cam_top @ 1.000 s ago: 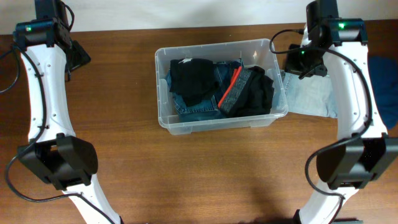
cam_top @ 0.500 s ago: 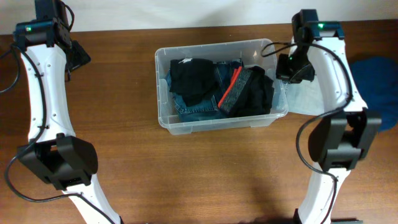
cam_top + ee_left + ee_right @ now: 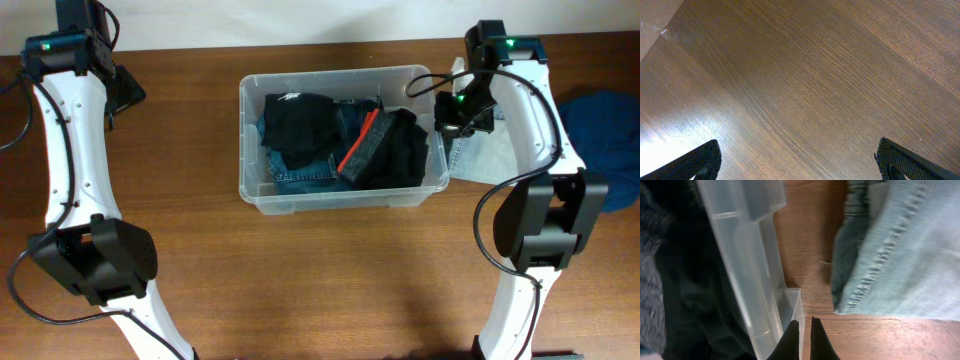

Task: Pack container
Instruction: 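Withdraw the right gripper from the bin toward the light blue jeans, then lower the right gripper onto the light blue jeans' edge and grasp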

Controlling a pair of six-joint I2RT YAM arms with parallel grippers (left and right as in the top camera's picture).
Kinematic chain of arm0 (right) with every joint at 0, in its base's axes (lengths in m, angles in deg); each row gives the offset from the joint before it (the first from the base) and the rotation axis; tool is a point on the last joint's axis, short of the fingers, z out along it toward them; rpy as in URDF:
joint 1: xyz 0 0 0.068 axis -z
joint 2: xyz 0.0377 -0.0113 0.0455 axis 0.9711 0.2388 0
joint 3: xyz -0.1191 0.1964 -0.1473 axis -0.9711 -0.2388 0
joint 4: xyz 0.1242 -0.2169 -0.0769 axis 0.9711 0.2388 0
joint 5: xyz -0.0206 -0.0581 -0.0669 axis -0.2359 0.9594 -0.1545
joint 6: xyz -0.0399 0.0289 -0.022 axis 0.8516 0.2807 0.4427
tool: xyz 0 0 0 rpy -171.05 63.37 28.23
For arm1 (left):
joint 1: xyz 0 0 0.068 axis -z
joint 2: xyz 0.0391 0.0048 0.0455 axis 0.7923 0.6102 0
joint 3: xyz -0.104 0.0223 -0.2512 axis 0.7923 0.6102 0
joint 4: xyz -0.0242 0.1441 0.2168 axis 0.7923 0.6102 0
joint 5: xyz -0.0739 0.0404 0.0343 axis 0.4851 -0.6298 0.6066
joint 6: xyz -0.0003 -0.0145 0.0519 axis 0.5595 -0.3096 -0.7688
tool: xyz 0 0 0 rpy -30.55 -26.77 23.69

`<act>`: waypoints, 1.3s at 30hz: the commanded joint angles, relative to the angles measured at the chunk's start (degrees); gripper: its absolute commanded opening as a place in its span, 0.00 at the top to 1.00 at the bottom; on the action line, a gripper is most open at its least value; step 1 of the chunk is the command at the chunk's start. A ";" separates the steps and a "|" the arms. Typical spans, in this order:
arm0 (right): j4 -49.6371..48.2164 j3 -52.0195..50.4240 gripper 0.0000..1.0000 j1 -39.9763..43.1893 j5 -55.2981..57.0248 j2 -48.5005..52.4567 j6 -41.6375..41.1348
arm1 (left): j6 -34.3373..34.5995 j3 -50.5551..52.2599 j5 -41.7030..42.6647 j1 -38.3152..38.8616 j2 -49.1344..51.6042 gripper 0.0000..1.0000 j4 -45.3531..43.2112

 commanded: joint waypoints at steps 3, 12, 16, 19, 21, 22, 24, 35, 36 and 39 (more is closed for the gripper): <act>-0.42 -0.02 0.95 -2.01 -3.02 0.20 2.56 | -0.02 -0.04 -0.35 -0.09 0.20 0.01 0.04; -0.22 0.04 0.95 1.36 9.97 -3.52 2.29 | -0.02 -0.04 -0.35 -0.09 0.20 0.01 0.04; -0.13 0.02 0.85 4.52 11.67 -3.82 1.86 | -0.02 -0.04 -0.35 -0.09 0.20 0.01 0.04; -0.09 0.00 0.22 8.15 11.45 -3.21 -1.46 | -0.02 -0.04 -0.35 -0.09 0.20 0.01 0.04; -0.35 -0.07 0.05 9.94 11.41 -3.06 -1.84 | -0.02 -0.04 -0.35 -0.09 0.20 0.01 0.04; -0.66 -0.11 0.02 10.64 11.37 -2.97 -1.84 | -0.02 -0.04 -0.35 -0.09 0.20 0.01 0.04; -1.60 -0.17 0.02 11.72 11.21 -2.86 -1.81 | -0.02 -0.04 -0.35 -0.09 0.20 0.01 0.04; -1.68 -0.22 0.01 12.50 13.38 -2.80 -12.13 | -0.02 -0.04 -0.35 -0.09 0.20 0.00 0.04; -0.92 -0.22 0.01 12.74 13.31 -2.80 -14.47 | -0.02 -0.04 -0.35 -0.09 0.20 0.01 0.04; 0.81 -0.42 0.01 13.66 11.30 -2.80 -21.14 | -0.02 -0.04 -0.35 -0.09 0.20 0.01 0.04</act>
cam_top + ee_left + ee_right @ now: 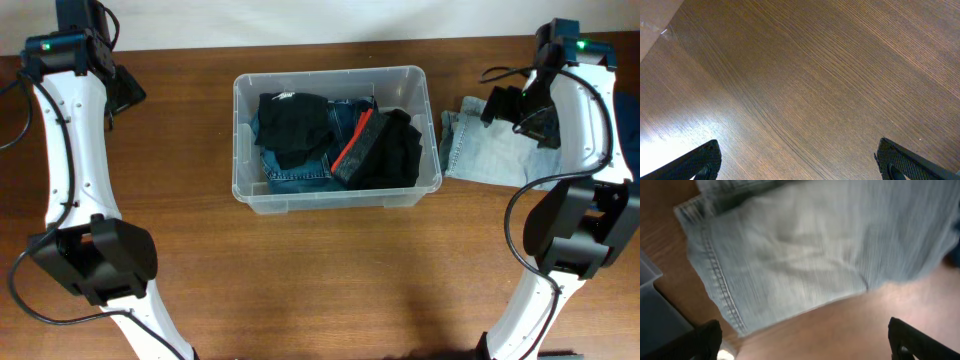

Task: Pack container
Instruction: 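Lower the right gripper onto the light blue jeans' edge and grasp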

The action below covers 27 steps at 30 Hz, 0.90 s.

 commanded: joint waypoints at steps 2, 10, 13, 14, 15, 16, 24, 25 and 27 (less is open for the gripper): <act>1.31 -0.76 0.01 2.12 -3.08 -1.22 -12.13 | -0.02 -0.04 -0.35 -0.09 0.20 0.01 0.04; 1.09 -4.61 0.01 8.52 -8.57 -1.25 -16.61 | -0.02 -0.04 -0.35 -0.09 0.20 0.01 0.04; 0.85 -6.27 0.01 11.10 -9.14 -1.25 -15.04 | -0.02 -0.04 -0.35 -0.09 0.20 0.01 0.04; 0.57 -7.06 0.01 11.80 -9.88 -1.25 -14.03 | -0.02 -0.04 -0.35 -0.09 0.20 0.01 0.04; 0.20 -7.78 0.01 12.41 -10.91 -1.29 -13.27 | -0.02 -0.04 -0.35 -0.09 0.20 0.01 0.04; -0.11 -8.52 0.01 13.11 -12.28 -1.29 -12.31 | -0.02 -0.04 -0.35 -0.09 0.20 0.00 0.04; -8.66 -18.95 0.01 20.26 -20.92 -6.49 -8.09 | -0.02 -0.04 -0.35 -0.09 0.20 0.01 0.04; -10.32 -21.31 0.01 21.68 -20.98 -8.46 -7.89 | -0.02 -0.04 -0.35 -0.09 0.20 0.01 0.04; -13.00 -24.96 0.01 23.76 -21.64 -11.52 -7.98 | -0.02 -0.04 -0.35 -0.09 0.20 0.01 0.04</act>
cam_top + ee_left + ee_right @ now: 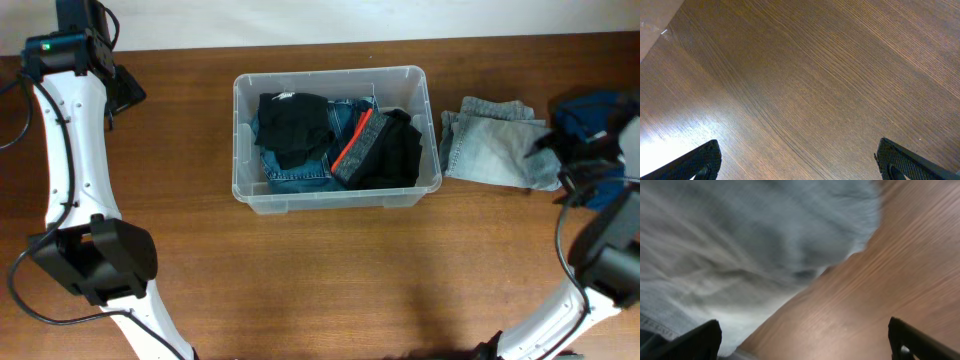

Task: Pack container
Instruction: 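Lower the right gripper onto the light blue jeans' edge and grasp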

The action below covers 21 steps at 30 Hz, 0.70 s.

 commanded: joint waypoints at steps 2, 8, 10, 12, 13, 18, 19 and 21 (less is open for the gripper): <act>-6.38 -9.27 0.01 5.44 -5.27 -11.23 1.57 | -0.02 -0.04 -0.35 -0.09 0.20 0.01 0.04; -22.91 -27.93 0.01 8.24 -9.09 -20.79 -3.89 | -0.02 -0.04 -0.35 -0.09 0.20 0.00 0.04; -28.57 -33.94 0.01 8.15 -10.14 -21.92 -6.32 | -0.02 -0.04 -0.35 -0.09 0.20 0.01 0.04; -35.23 -39.50 0.01 7.61 -13.77 -21.99 -6.91 | -0.02 -0.04 -0.35 -0.09 0.20 0.01 0.04; -39.01 -42.25 0.01 7.15 -15.19 -21.99 -7.28 | -0.02 -0.04 -0.35 -0.09 0.20 0.01 0.04; -49.64 -48.52 0.01 3.69 -15.43 -21.99 -9.97 | -0.02 -0.04 -0.35 -0.09 0.20 0.00 0.04; -50.29 -48.63 0.01 2.60 -14.56 -21.99 -11.06 | -0.02 -0.04 -0.35 -0.09 0.20 0.01 0.04; -51.67 -48.63 0.01 0.66 -13.05 -21.99 -13.55 | -0.02 -0.04 -0.35 -0.09 0.20 0.01 0.04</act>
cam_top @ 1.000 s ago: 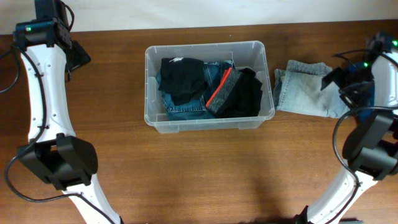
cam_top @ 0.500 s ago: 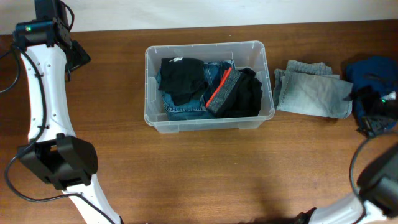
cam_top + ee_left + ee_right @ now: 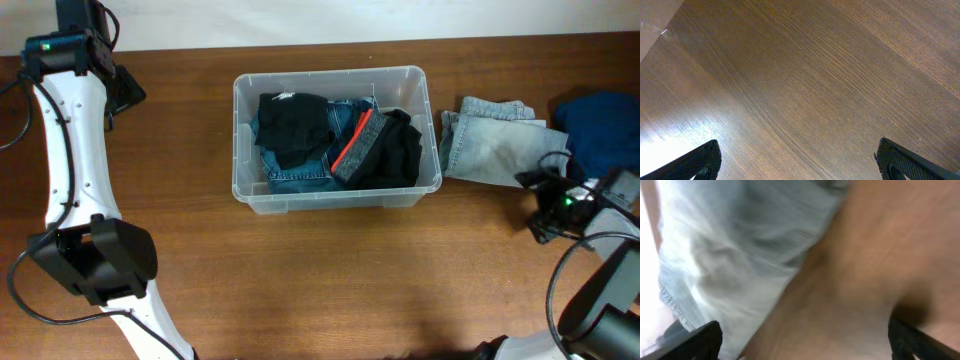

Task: Pack container
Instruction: 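Lower the right gripper onto the light blue jeans' edge and grasp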

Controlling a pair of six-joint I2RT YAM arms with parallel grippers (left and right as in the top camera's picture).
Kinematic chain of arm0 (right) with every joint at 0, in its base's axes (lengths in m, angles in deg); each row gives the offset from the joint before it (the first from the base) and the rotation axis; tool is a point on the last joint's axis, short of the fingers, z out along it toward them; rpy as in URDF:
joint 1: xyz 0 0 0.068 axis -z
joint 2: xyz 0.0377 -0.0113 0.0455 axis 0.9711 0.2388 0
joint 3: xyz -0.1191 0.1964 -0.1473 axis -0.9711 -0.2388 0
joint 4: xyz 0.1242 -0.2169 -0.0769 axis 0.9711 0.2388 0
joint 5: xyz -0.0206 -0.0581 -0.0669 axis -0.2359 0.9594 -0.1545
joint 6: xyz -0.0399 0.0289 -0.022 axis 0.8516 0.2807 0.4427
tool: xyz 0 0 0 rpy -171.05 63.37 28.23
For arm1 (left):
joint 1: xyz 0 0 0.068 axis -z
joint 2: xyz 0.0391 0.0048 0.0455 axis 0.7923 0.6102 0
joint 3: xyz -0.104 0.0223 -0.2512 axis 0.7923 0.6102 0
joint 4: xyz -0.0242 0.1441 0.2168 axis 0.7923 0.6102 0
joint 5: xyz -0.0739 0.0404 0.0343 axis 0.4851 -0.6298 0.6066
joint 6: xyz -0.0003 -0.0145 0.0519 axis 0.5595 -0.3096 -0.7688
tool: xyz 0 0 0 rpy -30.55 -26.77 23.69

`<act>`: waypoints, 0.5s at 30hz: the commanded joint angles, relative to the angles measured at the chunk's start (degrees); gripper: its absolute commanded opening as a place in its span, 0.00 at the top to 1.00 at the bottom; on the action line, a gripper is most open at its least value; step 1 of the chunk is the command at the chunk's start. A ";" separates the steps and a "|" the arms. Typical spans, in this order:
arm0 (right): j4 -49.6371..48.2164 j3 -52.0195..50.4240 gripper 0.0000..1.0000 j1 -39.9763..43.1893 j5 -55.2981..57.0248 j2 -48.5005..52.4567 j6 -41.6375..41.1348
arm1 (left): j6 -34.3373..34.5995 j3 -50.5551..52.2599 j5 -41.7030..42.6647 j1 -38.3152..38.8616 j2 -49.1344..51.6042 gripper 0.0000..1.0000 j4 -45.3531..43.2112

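A clear plastic container (image 3: 338,196) stands mid-table holding black garments, blue jeans and a grey piece with a red stripe. Light-blue denim (image 3: 492,145) lies on the table to its right and fills the upper left of the right wrist view (image 3: 725,255). A dark blue garment (image 3: 600,130) lies at the far right edge. My right gripper (image 3: 543,210) is open and empty, low over bare wood just below the denim's lower right corner (image 3: 802,340). My left gripper (image 3: 800,162) is open and empty over bare wood at the far left corner, its arm (image 3: 70,120) reaching up the left side.
The right arm's base (image 3: 600,310) rises from the front right edge. The table's back edge meets a white wall behind the container. Brown wood lies in front of the container.
My right gripper has moved from the far right edge beside the dark blue garment down and inward to below the denim's lower right corner. It stays open. The left arm is unchanged.
My right gripper was shut at the container's right end, beside the denim. Then it was open over the denim, and the container sat slightly further left. Then it was at the table's right edge, and now it is low below the denim. The left arm never moved.
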 commanded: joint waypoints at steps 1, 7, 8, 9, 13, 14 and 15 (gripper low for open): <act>-2.01 -1.01 0.01 -3.82 1.60 0.15 -5.62 | -0.02 -0.04 -0.37 -0.09 0.20 0.01 0.00; -4.79 -1.01 0.02 -9.64 8.41 1.20 -20.22 | -0.04 -0.04 -0.37 -0.09 0.20 0.01 0.02; -5.49 -1.01 0.01 -10.16 9.22 1.77 -22.27 | -0.02 -0.04 -0.37 -0.09 0.20 0.01 0.02; -6.05 -1.01 0.01 -10.51 9.62 2.19 -23.91 | -0.02 -0.04 -0.37 -0.09 0.20 0.01 0.02; -11.21 -1.01 0.01 -11.06 10.01 6.19 -28.13 | -0.02 -0.04 -0.37 -0.09 0.20 0.01 0.02; -12.63 -1.01 0.01 -11.06 10.01 7.23 -28.13 | -0.02 -0.04 -0.37 -0.09 0.20 0.01 0.02; -13.81 -1.01 0.02 -11.06 10.03 8.31 -28.13 | -0.02 -0.04 -0.37 -0.09 0.20 0.00 0.02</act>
